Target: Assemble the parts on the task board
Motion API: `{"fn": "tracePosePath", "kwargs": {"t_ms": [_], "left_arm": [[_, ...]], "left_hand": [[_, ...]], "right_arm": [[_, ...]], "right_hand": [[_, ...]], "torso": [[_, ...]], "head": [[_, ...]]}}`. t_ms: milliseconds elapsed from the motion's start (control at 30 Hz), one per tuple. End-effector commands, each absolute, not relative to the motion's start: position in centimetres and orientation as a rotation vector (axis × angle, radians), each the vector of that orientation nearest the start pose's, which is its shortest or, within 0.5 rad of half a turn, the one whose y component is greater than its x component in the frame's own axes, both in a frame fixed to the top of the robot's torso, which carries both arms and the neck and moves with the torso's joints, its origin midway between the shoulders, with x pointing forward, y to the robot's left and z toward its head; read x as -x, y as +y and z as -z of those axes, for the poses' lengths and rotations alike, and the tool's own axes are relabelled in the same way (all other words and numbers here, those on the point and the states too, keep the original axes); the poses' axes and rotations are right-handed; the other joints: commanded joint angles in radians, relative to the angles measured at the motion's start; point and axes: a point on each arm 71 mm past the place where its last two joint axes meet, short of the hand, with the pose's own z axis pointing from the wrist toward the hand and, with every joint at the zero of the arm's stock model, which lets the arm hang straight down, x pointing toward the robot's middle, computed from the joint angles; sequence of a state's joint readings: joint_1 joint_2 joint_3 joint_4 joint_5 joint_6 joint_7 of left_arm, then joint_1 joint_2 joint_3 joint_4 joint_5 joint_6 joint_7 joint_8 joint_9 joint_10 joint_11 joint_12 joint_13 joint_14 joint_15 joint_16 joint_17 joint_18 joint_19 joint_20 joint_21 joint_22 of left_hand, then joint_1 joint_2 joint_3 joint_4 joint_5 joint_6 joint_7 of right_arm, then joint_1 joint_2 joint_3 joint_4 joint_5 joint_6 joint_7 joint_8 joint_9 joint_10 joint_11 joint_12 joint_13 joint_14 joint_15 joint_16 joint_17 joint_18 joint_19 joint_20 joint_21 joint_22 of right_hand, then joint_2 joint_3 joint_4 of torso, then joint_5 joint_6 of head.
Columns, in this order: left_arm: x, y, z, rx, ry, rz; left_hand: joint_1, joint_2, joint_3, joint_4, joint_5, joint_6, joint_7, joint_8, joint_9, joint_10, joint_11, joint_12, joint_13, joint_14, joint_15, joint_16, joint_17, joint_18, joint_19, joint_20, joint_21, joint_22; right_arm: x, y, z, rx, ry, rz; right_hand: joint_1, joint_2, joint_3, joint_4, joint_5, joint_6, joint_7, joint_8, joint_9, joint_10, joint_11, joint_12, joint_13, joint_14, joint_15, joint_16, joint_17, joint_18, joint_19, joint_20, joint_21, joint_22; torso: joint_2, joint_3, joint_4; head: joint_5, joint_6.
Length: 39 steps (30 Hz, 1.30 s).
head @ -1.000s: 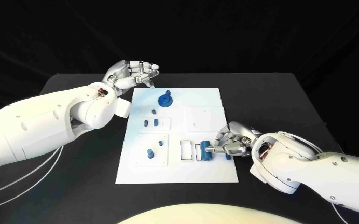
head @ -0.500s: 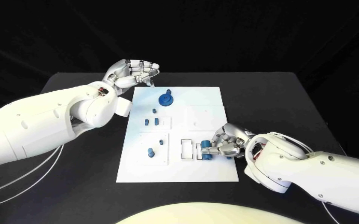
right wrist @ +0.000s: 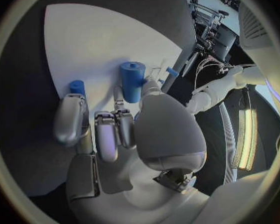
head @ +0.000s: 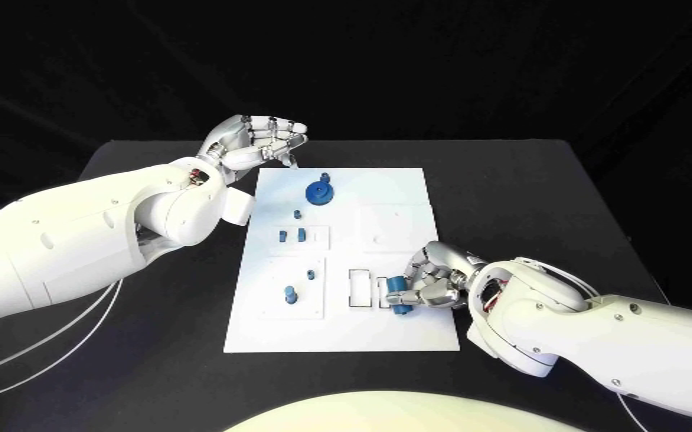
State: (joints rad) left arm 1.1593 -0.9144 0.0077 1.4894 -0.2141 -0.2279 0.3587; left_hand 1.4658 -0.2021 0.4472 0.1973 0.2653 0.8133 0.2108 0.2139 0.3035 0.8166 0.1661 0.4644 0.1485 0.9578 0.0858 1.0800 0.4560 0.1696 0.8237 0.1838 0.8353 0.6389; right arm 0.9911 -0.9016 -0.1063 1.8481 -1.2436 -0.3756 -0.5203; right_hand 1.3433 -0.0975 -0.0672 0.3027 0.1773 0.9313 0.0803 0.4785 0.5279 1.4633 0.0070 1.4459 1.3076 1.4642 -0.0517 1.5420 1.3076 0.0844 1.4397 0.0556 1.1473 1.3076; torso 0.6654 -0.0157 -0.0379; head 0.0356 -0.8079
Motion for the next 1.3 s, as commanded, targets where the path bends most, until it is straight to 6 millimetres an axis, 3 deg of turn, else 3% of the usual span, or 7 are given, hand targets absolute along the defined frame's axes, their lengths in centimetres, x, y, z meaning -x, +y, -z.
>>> {"fn": "tracePosePath", "kwargs": {"t_ms": [33, 200, 567, 967, 1300], "left_arm": [[-49.0, 24.7, 18.0, 0.928, 1.487, 1.489], [-49.1, 24.7, 18.0, 0.929, 1.487, 1.488], [-49.1, 24.6, 18.1, 0.929, 1.490, 1.489], [-49.1, 24.5, 18.1, 0.929, 1.495, 1.492], [-49.1, 24.5, 18.1, 0.929, 1.497, 1.493]], "left_hand": [[-0.007, 0.004, 0.003, 0.003, 0.004, -0.006, 0.017, -0.006, -0.001, -0.006, 0.000, 0.002, -0.001, 0.002, 0.006, -0.003, -0.002, 0.013, 0.005, 0.003, 0.003, 0.002], [-0.007, 0.004, 0.003, 0.003, 0.004, -0.006, 0.017, -0.006, -0.001, -0.006, 0.000, 0.002, -0.001, 0.002, 0.006, -0.003, -0.002, 0.013, 0.005, 0.003, 0.003, 0.002], [-0.008, 0.005, 0.003, 0.004, 0.004, -0.006, 0.018, -0.006, -0.001, -0.007, 0.000, 0.002, -0.001, 0.002, 0.006, -0.003, -0.002, 0.013, 0.005, 0.004, 0.003, 0.001], [-0.008, 0.006, 0.004, 0.004, 0.004, -0.006, 0.018, -0.005, -0.001, -0.007, 0.000, 0.002, -0.002, 0.002, 0.006, -0.003, -0.002, 0.013, 0.005, 0.004, 0.003, 0.001], [-0.009, 0.007, 0.004, 0.005, 0.004, -0.006, 0.018, -0.005, -0.001, -0.008, 0.000, 0.003, -0.002, 0.002, 0.006, -0.003, -0.002, 0.013, 0.005, 0.004, 0.003, 0.001]], "right_arm": [[-36.3, -16.9, 28.3, -0.290, 2.121, -0.568], [-36.3, -17.2, 27.8, -0.318, 2.094, -0.579], [-36.2, -16.1, 25.9, -0.370, 2.102, -0.676], [-36.3, -13.1, 26.2, -0.352, 2.162, -0.748], [-37.0, -12.1, 26.7, -0.313, 2.157, -0.726]], "right_hand": [[0.080, 0.037, 0.047, -0.015, 0.008, 0.018, -0.003, -0.003, -0.007, 0.007, -0.004, 0.005, 0.110, 0.088, -0.008, 0.003, 0.168, -0.009, 0.005, -0.006, 0.006, 0.099], [0.078, 0.045, 0.061, -0.011, 0.008, 0.029, -0.006, -0.004, -0.012, 0.009, -0.006, 0.006, 0.112, 0.088, -0.010, 0.003, 0.169, -0.009, 0.007, -0.008, 0.009, 0.101], [-0.020, 0.063, 0.079, -0.009, 0.006, 0.054, -0.012, -0.007, -0.027, 0.020, -0.011, 0.010, 0.124, 0.089, -0.014, 0.004, 0.174, -0.011, 0.011, -0.011, 0.016, 0.110], [-0.095, 0.079, 0.084, -0.008, 0.004, 0.073, -0.019, 0.002, -0.029, 0.027, -0.018, 0.012, 0.133, 0.090, -0.019, 0.005, 0.176, -0.011, 0.013, -0.016, 0.015, 0.114], [-0.151, 0.085, 0.057, -0.009, 0.001, 0.083, -0.022, 0.014, -0.025, 0.027, -0.020, 0.008, 0.132, 0.089, -0.021, 0.004, 0.173, -0.011, 0.013, -0.017, 0.011, 0.116]], "torso": [[0.000, -0.0003, 0.0010], [0.000, 0.0000, 0.0003], [0.001, -0.0016, 0.0010], [0.002, 0.0009, 0.0009], [0.002, 0.0017, 0.0003]], "head": [[0.001, 0.004], [0.004, 0.006], [0.006, 0.012], [0.006, 0.011], [0.011, 0.008]]}}
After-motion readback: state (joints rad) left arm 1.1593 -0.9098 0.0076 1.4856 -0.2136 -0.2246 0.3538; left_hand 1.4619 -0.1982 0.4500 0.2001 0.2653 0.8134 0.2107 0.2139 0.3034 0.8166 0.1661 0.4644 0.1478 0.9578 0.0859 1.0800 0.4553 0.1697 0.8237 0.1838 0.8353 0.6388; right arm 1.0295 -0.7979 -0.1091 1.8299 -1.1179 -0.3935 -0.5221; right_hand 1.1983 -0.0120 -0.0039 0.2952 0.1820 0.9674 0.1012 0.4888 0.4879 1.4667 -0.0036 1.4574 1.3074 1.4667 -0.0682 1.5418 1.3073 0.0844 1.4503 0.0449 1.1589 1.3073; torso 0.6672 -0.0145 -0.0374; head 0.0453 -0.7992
